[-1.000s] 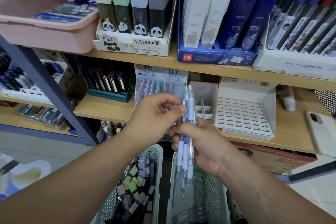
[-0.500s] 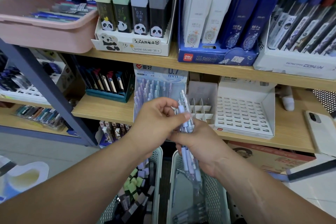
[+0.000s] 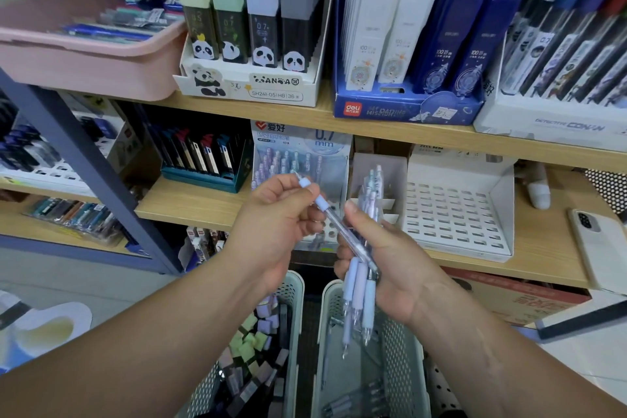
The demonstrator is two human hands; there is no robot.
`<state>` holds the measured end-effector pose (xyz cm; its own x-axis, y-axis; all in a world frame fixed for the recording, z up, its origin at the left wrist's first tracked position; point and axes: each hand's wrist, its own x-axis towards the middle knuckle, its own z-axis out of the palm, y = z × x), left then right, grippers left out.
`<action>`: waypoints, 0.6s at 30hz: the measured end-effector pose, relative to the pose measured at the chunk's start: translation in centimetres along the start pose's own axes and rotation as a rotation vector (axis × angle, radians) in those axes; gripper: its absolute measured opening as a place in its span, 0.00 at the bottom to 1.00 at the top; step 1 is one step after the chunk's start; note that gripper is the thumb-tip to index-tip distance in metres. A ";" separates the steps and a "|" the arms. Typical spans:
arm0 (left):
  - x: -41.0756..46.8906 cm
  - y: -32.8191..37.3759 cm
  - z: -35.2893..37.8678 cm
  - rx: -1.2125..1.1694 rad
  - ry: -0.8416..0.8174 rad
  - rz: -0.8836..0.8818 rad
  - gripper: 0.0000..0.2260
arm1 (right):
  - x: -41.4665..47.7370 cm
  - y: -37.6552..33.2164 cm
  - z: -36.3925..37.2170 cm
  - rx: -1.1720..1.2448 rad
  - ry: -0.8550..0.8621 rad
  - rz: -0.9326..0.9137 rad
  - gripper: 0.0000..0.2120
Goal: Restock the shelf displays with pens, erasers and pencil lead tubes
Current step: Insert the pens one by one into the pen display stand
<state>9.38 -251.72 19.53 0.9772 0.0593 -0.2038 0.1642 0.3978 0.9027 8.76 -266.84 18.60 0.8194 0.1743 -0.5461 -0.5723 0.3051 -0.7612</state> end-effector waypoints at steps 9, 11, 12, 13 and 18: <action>0.7 0.6 -1.7 -0.001 0.163 0.092 0.06 | 0.3 -0.5 -0.4 0.137 0.121 -0.088 0.14; 0.8 0.5 -1.9 0.025 0.142 0.059 0.07 | 0.5 -0.5 -0.5 0.144 0.154 -0.111 0.11; 0.9 0.5 -2.0 0.053 0.115 0.029 0.08 | 0.7 -0.6 -0.6 0.147 0.177 -0.121 0.09; 1.1 0.6 -2.2 0.094 0.077 -0.016 0.09 | 0.8 -0.7 -0.7 0.148 0.200 -0.135 0.08; 1.3 1.0 -3.4 0.524 -0.203 -0.235 0.07 | 0.8 -1.0 -1.1 0.012 0.282 -0.258 0.05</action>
<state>10.37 -248.11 18.85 0.9046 -0.1715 -0.3903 0.3725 -0.1272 0.9193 9.98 -268.02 18.56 0.8941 -0.1736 -0.4128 -0.3462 0.3167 -0.8831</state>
